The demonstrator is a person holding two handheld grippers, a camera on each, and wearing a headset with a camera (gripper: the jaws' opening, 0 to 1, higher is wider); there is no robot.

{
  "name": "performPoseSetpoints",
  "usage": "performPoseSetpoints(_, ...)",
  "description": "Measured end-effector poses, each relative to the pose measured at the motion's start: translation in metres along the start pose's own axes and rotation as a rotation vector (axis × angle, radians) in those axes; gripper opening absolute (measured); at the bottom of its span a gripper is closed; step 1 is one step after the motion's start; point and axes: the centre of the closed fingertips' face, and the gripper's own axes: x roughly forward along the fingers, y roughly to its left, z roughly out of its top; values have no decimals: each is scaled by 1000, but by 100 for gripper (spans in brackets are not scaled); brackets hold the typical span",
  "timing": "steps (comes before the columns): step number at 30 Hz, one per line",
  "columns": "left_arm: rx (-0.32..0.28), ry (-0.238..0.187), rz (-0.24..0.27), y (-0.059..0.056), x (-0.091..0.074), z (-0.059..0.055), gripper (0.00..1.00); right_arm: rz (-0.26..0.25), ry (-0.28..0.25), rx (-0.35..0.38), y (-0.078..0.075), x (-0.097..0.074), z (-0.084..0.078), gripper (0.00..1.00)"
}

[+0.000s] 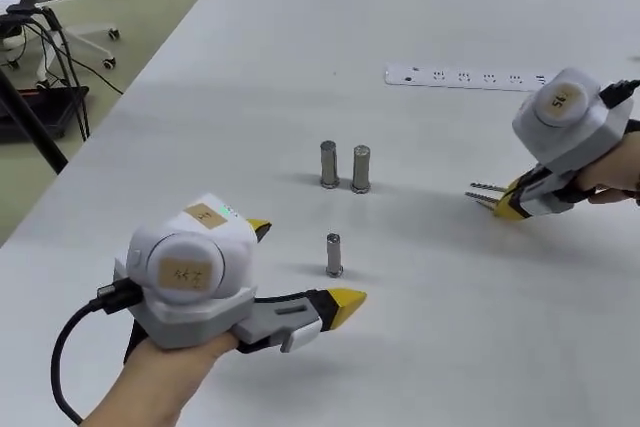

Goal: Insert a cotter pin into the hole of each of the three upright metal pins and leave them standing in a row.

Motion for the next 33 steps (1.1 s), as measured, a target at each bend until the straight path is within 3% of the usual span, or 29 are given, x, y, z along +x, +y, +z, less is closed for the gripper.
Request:
performPoseSetpoints(10,38,29,1,1,-3,-3,72,-39,-76,-89,-2,-9,21,0)
performPoseSetpoints(17,47,24,-19,-5,-7,3,68,-52,-136,-149,27,-30,41,0)
performPoseSetpoints(21,43,-2,-51,-9,-6,11,66,-48,-146,-184,43,-38,45,0)
performPoseSetpoints(27,96,49,-115,-19,-2,19,61,-63,-179,-208,61,-48,52,0)
performPoseSetpoints(33,131,31,-159,-32,3,32,58,-82,-212,-248,76,-59,57,0)
